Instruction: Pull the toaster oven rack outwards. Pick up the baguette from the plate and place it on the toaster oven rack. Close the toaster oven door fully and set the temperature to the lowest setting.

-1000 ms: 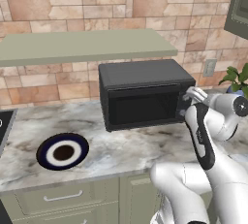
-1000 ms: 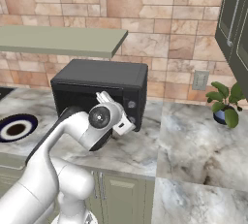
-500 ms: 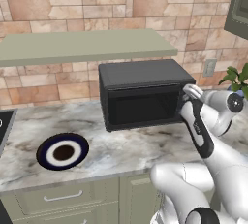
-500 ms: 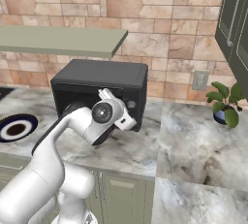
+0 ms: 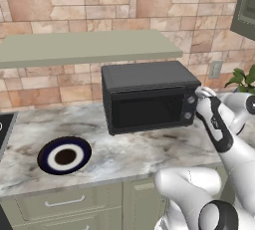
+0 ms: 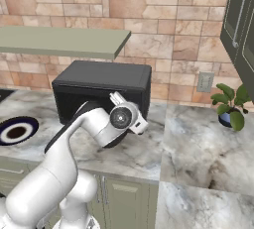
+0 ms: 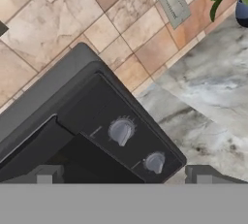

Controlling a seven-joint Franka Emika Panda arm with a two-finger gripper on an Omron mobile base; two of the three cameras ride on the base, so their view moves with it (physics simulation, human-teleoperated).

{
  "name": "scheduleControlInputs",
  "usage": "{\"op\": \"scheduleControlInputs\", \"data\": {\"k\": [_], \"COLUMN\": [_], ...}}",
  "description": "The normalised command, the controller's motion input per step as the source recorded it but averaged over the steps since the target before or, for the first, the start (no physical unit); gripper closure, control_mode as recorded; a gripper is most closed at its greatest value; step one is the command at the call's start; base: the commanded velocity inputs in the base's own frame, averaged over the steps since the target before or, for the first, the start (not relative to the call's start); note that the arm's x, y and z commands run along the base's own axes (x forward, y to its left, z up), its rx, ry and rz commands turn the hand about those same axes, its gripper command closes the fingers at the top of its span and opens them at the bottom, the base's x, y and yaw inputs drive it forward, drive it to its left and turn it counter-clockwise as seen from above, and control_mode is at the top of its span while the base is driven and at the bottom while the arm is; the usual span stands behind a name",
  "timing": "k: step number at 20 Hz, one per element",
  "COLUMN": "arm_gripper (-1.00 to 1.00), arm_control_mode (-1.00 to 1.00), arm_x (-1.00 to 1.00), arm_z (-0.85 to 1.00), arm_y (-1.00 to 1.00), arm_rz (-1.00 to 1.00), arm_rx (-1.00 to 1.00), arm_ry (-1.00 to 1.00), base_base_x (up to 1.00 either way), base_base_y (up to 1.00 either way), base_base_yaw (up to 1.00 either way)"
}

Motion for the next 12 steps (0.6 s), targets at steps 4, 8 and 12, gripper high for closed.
{"op": "scheduleControlInputs", "data": {"k": [4, 8, 12], "arm_gripper": [-1.00, -1.00, -1.00], "arm_control_mode": [-1.00, -1.00, -1.00], "arm_x": [0.10, 0.16, 0.02], "arm_z": [0.00, 0.00, 0.00], "arm_y": [-0.09, 0.00, 0.00], "arm_rz": [0.01, 0.00, 0.00], "arm_rx": [0.00, 0.00, 0.00], "arm_ry": [0.00, 0.00, 0.00], "base_base_x": [0.00, 0.00, 0.00], "base_base_y": [0.00, 0.00, 0.00], "base_base_yaw": [0.00, 0.00, 0.00]}}
